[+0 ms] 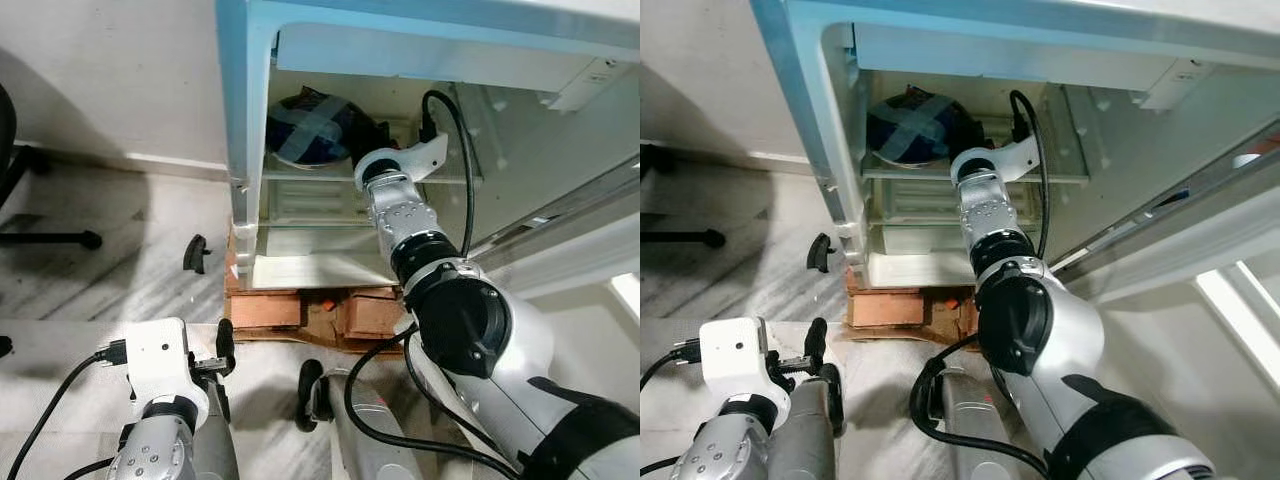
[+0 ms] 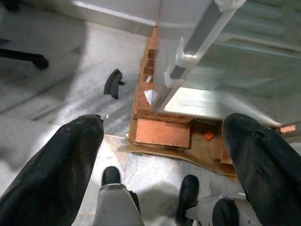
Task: Restocking fridge
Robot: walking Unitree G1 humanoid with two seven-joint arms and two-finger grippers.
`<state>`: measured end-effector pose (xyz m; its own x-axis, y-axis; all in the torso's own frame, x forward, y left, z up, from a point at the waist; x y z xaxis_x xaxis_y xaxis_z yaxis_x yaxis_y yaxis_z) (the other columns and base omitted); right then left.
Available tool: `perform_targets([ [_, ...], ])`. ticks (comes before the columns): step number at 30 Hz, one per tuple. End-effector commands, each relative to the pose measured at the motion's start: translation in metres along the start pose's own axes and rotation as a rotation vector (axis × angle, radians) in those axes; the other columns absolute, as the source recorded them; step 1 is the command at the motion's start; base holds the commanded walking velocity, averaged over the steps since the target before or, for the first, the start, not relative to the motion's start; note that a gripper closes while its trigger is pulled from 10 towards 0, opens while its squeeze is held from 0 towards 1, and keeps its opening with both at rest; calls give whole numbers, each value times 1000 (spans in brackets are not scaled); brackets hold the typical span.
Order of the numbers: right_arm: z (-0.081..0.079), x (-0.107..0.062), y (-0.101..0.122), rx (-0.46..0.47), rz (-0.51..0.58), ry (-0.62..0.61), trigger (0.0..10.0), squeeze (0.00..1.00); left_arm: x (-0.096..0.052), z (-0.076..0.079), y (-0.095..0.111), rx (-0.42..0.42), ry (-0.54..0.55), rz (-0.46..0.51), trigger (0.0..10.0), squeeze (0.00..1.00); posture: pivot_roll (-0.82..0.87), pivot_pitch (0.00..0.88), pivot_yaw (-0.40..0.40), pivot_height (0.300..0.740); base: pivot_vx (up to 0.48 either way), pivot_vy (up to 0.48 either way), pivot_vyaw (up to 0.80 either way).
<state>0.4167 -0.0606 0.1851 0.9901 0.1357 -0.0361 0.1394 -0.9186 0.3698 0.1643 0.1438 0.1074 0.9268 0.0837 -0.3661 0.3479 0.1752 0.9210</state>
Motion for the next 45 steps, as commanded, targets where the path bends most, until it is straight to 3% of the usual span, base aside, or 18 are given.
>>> perform_targets([
  [1,8,-4,-22,-84,-109,-19,10000,1000,1,-2,-5,-9,13,-29,10000,0,323,334,-196,740,0,0,0],
  [2,12,-6,-24,-143,-114,-21,10000,1000,3,-2,-5,-8,12,-27,10000,0,320,332,-196,740,0,0,0],
  [6,22,-8,-24,-164,-119,-38,10000,1000,5,-2,-4,-5,11,-25,10000,0,314,326,-193,740,0,0,0],
  [11,39,-14,-27,-304,-162,-56,10000,1000,11,-2,-4,4,5,-25,10000,0,307,315,-190,740,0,0,0],
  [17,45,-15,-21,-332,-162,-36,10000,1000,16,-2,-2,10,-2,-16,10000,0,299,307,-187,740,0,0,0],
  [23,28,-12,-19,-237,-170,108,10000,1000,19,-3,-1,13,-2,-11,10000,0,302,297,-187,740,0,0,0],
  [28,25,-13,-28,-263,-223,146,10000,1000,22,-4,2,16,0,0,10000,0,304,290,-184,740,0,0,0],
  [36,41,-20,-30,-410,-323,201,10000,1000,31,-3,5,19,-5,15,10000,0,289,266,-179,740,0,0,0],
  [45,55,-26,-25,-444,-368,217,10000,1000,37,0,8,18,-22,29,10000,0,275,251,-174,740,0,0,0],
])
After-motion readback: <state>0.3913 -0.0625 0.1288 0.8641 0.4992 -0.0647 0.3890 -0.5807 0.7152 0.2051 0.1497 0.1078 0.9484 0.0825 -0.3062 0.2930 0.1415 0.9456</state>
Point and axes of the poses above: a point about 5 cm out from each wrist's last joint towards the gripper, its own x axis pointing out of the wrist towards the gripper, its own y axis along the axis of the wrist's last joint, z = x × y, the point moved 1 cm from there along x, pointing out of the wrist towards the gripper, and after that the axes turned 4 degrees about -x, right-handed, at the moved point
